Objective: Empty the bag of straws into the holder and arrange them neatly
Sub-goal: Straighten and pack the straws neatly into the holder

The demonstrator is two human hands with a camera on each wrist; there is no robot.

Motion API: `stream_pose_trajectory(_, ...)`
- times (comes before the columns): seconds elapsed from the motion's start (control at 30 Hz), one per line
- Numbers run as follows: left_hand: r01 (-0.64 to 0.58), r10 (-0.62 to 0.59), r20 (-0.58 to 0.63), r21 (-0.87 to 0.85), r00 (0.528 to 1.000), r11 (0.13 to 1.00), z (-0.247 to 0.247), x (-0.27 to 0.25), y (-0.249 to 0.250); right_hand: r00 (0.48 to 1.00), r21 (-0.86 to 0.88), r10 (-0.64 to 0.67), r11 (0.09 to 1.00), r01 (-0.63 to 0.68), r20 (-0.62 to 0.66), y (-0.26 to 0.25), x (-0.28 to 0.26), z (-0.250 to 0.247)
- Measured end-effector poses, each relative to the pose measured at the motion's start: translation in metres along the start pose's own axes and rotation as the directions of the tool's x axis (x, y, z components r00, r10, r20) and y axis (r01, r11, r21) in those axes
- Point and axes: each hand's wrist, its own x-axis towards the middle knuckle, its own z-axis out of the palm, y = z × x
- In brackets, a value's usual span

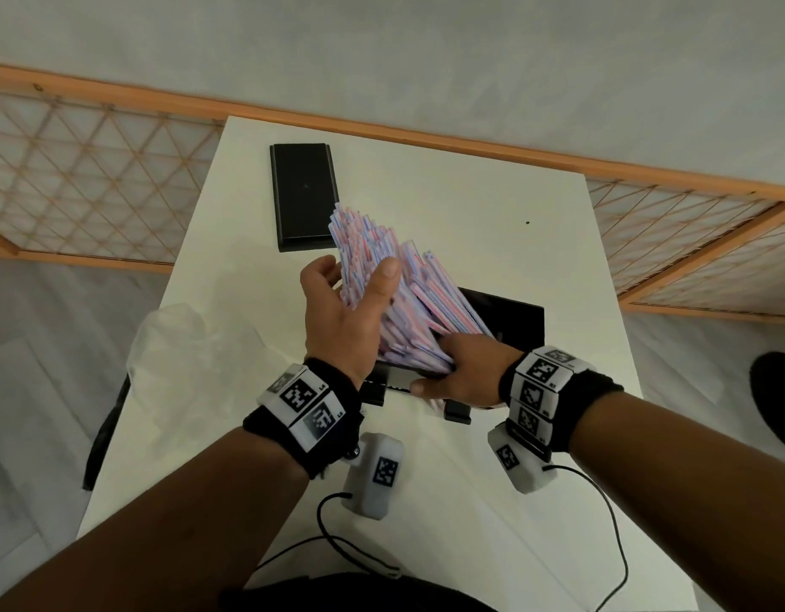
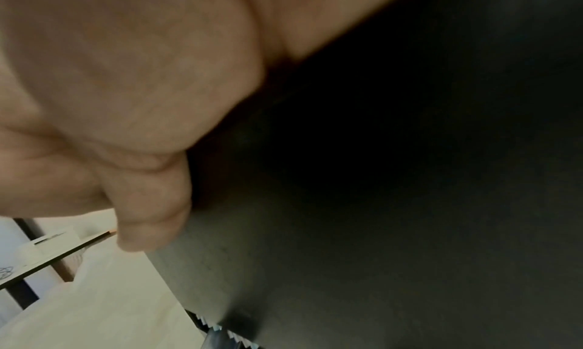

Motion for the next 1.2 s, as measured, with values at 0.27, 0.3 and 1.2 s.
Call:
stream_pose_trajectory(0.27, -0.028, 0.028, 0.033, -0.018, 0.999, 0.999, -0.002, -0.004, -0.002, 0.999, 0.102, -0.031, 0.994, 0.034, -0.027, 0.0, 0.0, -0.004)
stream_pose_trajectory(0.3, -0.027, 0.028, 0.032, -0.016, 0.999, 1.0, -0.002, -0.004, -0.002, 0.999, 0.121, -0.037, 0.992, 0.041, -0.038, 0.001, 0.0, -0.004)
stream_pose_trajectory(1.2, -0.087, 0.087, 0.015, 0.057, 0.996, 0.995, 0.005, -0.004, 0.002, 0.994, -0.034, 0.108, 0.994, -0.108, -0.011, -0.007, -0.002, -0.005)
